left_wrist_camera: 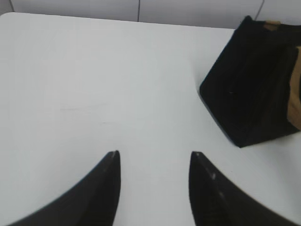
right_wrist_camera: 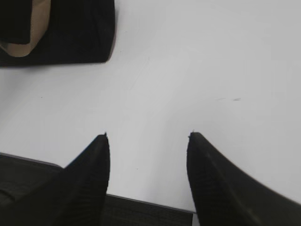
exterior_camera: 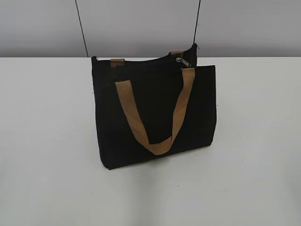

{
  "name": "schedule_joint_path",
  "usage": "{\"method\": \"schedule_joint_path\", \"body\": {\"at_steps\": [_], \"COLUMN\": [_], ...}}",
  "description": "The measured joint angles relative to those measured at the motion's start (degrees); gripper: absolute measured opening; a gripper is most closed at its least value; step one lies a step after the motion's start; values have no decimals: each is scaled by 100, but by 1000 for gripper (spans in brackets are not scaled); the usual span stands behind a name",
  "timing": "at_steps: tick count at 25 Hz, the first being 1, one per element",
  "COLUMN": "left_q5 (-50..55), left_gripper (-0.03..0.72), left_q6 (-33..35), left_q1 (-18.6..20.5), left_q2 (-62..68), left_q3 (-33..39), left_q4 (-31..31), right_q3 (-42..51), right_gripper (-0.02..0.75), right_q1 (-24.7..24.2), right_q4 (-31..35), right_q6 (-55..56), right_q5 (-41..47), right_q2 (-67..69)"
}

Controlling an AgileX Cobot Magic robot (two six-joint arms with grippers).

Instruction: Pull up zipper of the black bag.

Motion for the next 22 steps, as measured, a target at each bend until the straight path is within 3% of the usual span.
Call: {"method": "schedule_joint_path", "body": {"at_steps": [4, 7, 12, 22], "left_q5": [0, 0, 0, 0], "left_gripper": [340, 328, 319, 318], "left_q6": [0, 0, 0, 0], "left_q1": [574, 741, 840, 841], "left_q2": [0, 0, 0, 0], "left_q3": [0, 0, 0, 0], "left_q4": [0, 0, 0, 0], "right_q3": [0, 0, 0, 0], "right_gripper": [413, 413, 413, 413], "right_q1": [-537, -928, -1372, -1460], "right_q4": [0, 5, 5, 21], "right_q6": [0, 0, 0, 0], "right_q5": [0, 0, 0, 0], "right_q2": [-158, -344, -378, -378]}}
